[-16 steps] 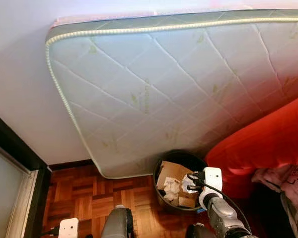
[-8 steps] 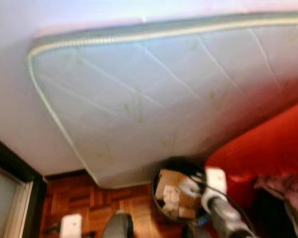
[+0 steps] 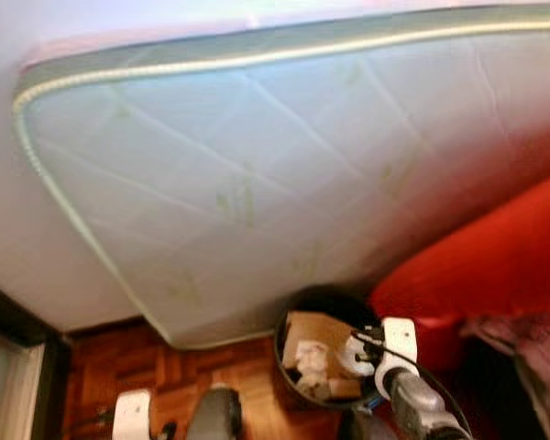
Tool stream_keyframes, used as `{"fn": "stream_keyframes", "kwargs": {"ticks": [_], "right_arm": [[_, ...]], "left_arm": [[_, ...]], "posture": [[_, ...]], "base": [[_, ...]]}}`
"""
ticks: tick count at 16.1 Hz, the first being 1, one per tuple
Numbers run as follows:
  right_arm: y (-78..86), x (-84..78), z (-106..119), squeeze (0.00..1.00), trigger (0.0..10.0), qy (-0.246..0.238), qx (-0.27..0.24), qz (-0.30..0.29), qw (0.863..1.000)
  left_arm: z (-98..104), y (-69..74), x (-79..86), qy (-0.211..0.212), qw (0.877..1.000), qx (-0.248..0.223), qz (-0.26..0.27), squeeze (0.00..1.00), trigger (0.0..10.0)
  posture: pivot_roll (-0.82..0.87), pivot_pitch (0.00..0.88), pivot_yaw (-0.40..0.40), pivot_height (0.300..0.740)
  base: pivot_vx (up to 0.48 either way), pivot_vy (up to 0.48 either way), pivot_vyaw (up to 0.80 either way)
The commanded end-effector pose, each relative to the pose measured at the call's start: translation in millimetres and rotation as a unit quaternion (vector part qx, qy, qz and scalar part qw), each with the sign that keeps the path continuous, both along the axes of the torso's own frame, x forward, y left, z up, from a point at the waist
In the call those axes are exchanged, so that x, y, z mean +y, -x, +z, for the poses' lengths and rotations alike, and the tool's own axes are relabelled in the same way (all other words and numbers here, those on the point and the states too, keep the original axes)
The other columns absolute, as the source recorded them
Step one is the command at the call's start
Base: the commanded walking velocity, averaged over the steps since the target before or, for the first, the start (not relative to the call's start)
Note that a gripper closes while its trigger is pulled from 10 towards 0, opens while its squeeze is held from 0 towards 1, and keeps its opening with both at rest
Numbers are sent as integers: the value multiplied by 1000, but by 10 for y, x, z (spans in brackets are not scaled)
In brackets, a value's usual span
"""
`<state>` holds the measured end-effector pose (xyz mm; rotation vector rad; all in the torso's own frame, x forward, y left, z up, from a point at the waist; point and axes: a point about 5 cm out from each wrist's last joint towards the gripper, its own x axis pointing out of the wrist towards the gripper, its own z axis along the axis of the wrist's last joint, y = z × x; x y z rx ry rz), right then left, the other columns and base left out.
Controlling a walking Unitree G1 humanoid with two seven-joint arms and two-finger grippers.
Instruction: Clean up the room
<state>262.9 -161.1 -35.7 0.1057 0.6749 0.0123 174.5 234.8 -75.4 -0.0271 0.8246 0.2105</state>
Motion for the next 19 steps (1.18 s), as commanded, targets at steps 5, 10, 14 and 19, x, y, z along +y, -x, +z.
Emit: {"fn": "stream_keyframes", "kwargs": {"ticks": [5, 10, 14, 19], "right_arm": [[-17, 49, 6, 1000, 10000, -1, 4, 1, 1000], [-22, 53, 7, 1000, 10000, 0, 8, 4, 1000], [-22, 53, 7, 1000, 10000, 0, 8, 4, 1000], [-22, 53, 7, 1000, 10000, 0, 8, 4, 1000]], "left_arm": [[-25, 71, 51, 0, 1000, 15, 6, 0, 10000], [-25, 75, 60, 0, 1000, 16, 6, 0, 10000], [-25, 75, 60, 0, 1000, 16, 6, 0, 10000], [-25, 75, 60, 0, 1000, 16, 6, 0, 10000]], "posture": [[193, 140, -21, 624], [194, 139, -20, 624], [194, 139, -20, 624], [194, 139, -20, 624]], "base": [[0, 0, 0], [0, 0, 0], [0, 0, 0], [0, 0, 0]]}}
